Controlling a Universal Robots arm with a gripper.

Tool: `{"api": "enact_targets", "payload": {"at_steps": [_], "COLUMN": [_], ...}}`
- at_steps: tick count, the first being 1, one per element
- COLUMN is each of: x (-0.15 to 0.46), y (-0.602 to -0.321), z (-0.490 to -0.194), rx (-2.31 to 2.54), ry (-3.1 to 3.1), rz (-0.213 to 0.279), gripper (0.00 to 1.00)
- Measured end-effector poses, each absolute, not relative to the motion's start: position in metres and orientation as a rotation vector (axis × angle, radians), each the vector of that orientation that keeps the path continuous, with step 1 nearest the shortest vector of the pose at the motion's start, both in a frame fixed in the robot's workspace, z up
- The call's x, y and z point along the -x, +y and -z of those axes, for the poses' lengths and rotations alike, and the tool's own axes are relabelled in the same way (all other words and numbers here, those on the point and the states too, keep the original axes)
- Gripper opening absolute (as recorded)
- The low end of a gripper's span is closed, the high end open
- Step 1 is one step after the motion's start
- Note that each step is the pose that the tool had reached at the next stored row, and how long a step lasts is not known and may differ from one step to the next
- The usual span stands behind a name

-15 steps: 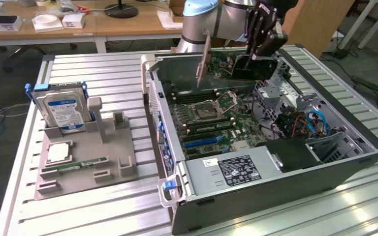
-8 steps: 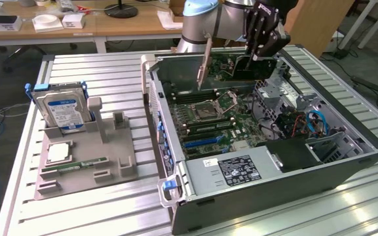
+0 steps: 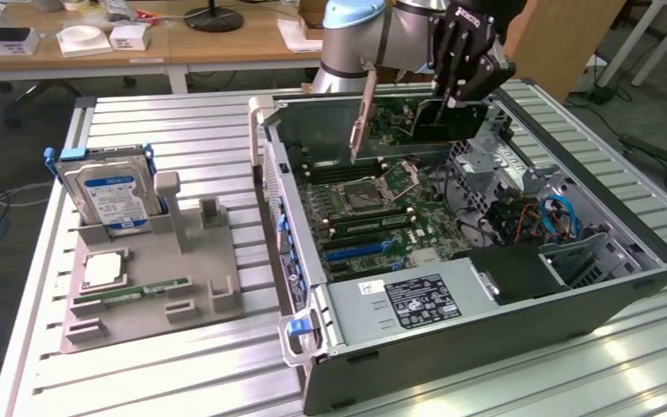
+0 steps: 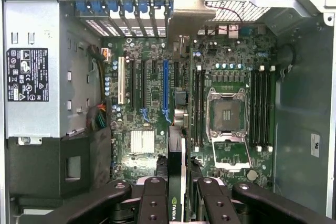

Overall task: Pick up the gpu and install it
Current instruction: 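Insert the gpu into the slot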

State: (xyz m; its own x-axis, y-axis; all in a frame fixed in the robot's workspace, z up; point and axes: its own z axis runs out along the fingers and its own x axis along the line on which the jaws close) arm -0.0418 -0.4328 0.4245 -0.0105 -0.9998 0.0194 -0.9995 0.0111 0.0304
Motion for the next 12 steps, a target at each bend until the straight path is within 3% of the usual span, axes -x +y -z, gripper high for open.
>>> {"api": "enact_targets", "payload": {"at_steps": [12], "x": [0.0418], "y": [-0.4318], "z": [-0.4237], "rx": [-2.193], "ry": [-2.218], "rz": [-0.009], "gripper": [0.26]}}
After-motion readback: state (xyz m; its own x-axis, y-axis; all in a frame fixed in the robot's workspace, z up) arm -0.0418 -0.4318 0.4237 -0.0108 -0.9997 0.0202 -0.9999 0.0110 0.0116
